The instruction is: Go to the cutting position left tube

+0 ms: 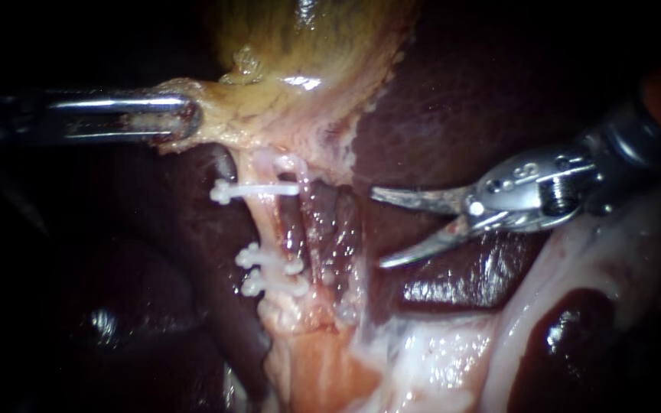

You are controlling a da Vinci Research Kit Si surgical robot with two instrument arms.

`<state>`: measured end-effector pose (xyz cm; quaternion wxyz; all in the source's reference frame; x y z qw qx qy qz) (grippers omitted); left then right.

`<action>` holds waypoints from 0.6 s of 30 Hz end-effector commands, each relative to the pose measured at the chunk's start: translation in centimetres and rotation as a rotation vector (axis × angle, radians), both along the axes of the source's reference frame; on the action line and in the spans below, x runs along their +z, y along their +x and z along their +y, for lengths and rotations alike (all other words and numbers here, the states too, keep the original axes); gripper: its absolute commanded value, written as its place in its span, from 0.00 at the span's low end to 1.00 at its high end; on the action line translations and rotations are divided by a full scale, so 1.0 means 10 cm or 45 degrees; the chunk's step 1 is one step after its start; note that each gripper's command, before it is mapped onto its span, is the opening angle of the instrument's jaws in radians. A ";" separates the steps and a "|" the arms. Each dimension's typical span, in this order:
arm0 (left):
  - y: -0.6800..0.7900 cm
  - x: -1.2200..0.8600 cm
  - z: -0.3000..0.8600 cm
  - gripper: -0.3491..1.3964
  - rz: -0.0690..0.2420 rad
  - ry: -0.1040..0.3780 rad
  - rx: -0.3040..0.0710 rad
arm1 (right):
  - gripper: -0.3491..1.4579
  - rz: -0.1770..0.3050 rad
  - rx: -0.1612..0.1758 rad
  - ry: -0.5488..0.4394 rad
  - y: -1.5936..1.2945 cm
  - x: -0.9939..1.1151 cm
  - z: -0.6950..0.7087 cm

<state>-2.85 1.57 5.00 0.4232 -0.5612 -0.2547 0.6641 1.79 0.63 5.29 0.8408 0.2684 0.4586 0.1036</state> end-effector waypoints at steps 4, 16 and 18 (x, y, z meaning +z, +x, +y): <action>0.000 -0.001 -0.001 0.00 0.000 -0.001 0.000 | 0.99 0.024 0.011 0.080 0.020 0.002 -0.005; 0.000 -0.002 -0.002 0.00 0.001 -0.001 -0.001 | 0.99 0.026 -0.017 0.172 0.056 0.038 -0.020; 0.000 -0.002 -0.002 0.00 0.001 -0.001 -0.001 | 0.99 0.022 -0.018 0.186 0.058 0.049 -0.021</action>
